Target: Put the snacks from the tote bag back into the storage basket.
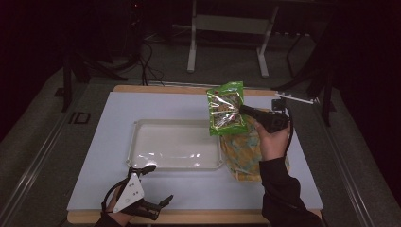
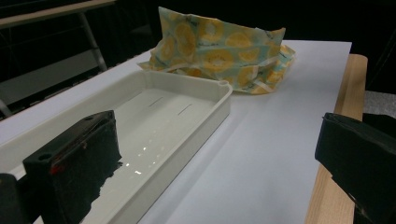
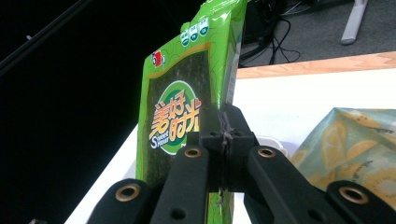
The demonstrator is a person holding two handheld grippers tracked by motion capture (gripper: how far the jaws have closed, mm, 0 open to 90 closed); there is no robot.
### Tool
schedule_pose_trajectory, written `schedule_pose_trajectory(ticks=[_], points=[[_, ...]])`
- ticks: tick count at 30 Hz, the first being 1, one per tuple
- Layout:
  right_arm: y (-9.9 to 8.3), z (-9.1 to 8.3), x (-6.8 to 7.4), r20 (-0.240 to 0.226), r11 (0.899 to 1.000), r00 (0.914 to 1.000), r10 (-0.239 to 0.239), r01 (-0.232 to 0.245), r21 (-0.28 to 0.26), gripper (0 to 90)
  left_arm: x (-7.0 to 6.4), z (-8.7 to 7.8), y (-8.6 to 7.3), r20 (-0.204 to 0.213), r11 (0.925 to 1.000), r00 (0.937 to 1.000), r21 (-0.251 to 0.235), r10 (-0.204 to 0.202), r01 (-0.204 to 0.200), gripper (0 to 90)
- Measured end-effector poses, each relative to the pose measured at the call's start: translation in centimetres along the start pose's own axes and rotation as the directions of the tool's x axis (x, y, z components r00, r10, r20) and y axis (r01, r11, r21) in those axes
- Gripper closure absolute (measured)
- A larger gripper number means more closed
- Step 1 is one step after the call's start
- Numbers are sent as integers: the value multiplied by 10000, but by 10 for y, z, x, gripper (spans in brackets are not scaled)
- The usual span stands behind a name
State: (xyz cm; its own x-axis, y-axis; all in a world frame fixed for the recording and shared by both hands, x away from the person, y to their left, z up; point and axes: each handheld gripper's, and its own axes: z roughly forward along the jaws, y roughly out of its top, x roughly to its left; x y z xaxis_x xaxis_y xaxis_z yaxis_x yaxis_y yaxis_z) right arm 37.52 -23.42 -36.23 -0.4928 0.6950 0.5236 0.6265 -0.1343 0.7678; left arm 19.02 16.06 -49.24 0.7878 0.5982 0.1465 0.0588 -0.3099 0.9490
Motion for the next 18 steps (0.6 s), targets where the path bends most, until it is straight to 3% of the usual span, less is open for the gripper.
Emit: schedule_pose_trajectory(ticks=[10,18], points=[[-10,10,5,-199,9998,9997,166,-168,-113,889,0,1,0,-6,10000,10000,18,7,-7,4],[-21,26,14,-378,9998,9992,134,-129,132,889,0,1,0,36,10000,10000,-3,16,-16,4]])
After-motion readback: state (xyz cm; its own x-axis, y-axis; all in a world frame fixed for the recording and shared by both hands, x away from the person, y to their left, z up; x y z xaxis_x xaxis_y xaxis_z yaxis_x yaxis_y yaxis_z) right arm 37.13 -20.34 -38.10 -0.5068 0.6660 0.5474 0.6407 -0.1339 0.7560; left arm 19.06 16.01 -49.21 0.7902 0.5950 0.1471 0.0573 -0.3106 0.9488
